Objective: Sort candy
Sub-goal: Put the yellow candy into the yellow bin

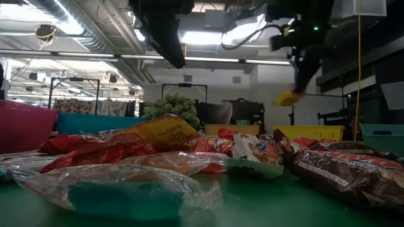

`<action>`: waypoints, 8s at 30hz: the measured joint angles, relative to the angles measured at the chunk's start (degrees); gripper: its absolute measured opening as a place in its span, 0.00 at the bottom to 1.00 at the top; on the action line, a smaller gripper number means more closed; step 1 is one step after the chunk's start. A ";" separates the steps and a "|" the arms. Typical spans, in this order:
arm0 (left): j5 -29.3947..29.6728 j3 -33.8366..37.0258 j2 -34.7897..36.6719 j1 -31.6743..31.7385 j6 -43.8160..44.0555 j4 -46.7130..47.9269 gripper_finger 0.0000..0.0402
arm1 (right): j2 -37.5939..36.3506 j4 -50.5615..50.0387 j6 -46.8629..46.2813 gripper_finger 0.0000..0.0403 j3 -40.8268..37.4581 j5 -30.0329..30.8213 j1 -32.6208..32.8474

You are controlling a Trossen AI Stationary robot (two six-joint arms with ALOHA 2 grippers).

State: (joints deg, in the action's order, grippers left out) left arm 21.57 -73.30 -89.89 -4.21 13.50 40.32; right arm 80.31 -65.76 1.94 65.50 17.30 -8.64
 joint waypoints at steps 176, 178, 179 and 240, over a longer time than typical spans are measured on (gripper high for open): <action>17.76 -26.12 -17.94 -2.27 -16.89 -5.03 0.00 | 0.01 44.97 -3.13 0.01 -2.37 -30.82 0.00; 17.76 -26.10 -17.94 -2.27 -17.02 -5.03 0.00 | 0.01 44.97 -3.13 0.01 -2.37 -30.82 0.00; 17.76 -26.11 -17.94 -2.27 -17.05 -5.03 0.01 | 0.01 44.96 -3.13 0.01 -2.37 -30.82 0.00; 4.26 7.78 -10.56 -0.76 -1.77 -7.13 0.30 | -14.71 16.14 6.03 0.01 -18.09 -16.39 -16.90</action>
State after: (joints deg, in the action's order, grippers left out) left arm 25.82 -65.52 -100.44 -4.97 11.73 33.19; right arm 65.59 -49.62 7.96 47.42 0.91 -25.54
